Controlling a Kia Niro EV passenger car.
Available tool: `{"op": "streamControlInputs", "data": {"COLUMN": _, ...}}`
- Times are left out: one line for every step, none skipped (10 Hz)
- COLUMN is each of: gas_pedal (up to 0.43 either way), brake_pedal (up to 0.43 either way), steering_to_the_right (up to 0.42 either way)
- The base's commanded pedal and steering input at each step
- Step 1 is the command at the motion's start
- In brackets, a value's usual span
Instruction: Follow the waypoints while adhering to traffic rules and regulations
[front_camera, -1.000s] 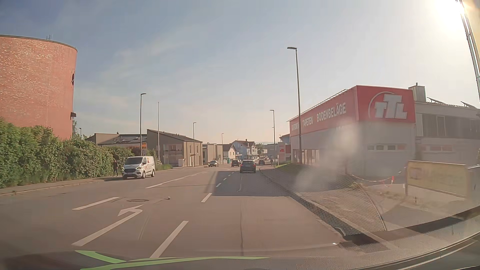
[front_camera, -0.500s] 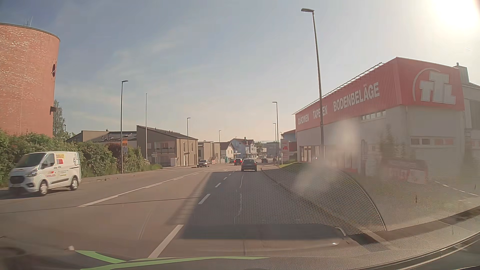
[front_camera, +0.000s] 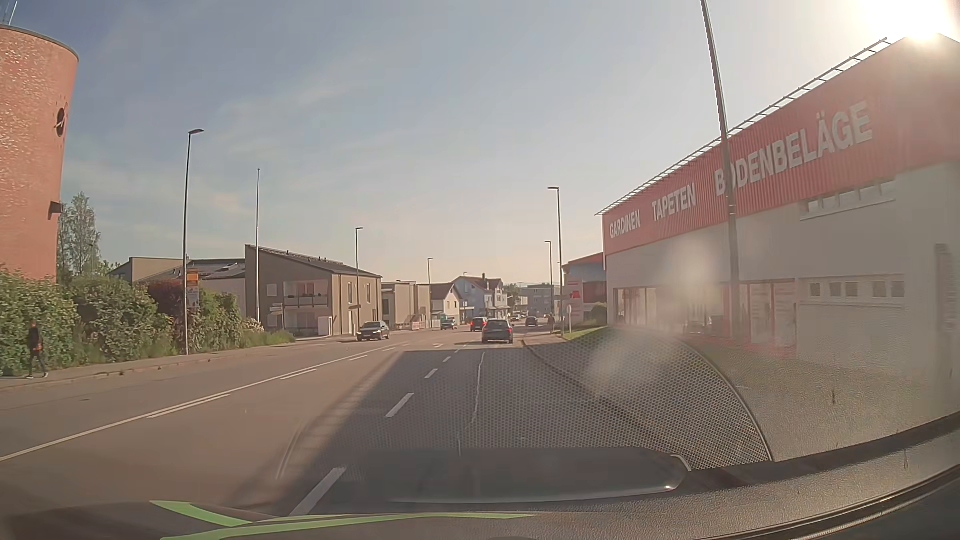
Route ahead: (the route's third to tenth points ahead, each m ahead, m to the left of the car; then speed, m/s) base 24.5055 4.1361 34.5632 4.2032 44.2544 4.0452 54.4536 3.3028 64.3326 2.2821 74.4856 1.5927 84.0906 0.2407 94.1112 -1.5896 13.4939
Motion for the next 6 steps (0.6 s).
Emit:
{"op": "streamControlInputs", "data": {"gas_pedal": 0.02, "brake_pedal": 0.0, "steering_to_the_right": 0.008}}
{"op": "streamControlInputs", "data": {"gas_pedal": 0.02, "brake_pedal": 0.0, "steering_to_the_right": 0.008}}
{"op": "streamControlInputs", "data": {"gas_pedal": 0.02, "brake_pedal": 0.0, "steering_to_the_right": 0.007}}
{"op": "streamControlInputs", "data": {"gas_pedal": 0.02, "brake_pedal": 0.0, "steering_to_the_right": 0.006}}
{"op": "streamControlInputs", "data": {"gas_pedal": 0.02, "brake_pedal": 0.0, "steering_to_the_right": 0.006}}
{"op": "streamControlInputs", "data": {"gas_pedal": 0.02, "brake_pedal": 0.0, "steering_to_the_right": 0.006}}
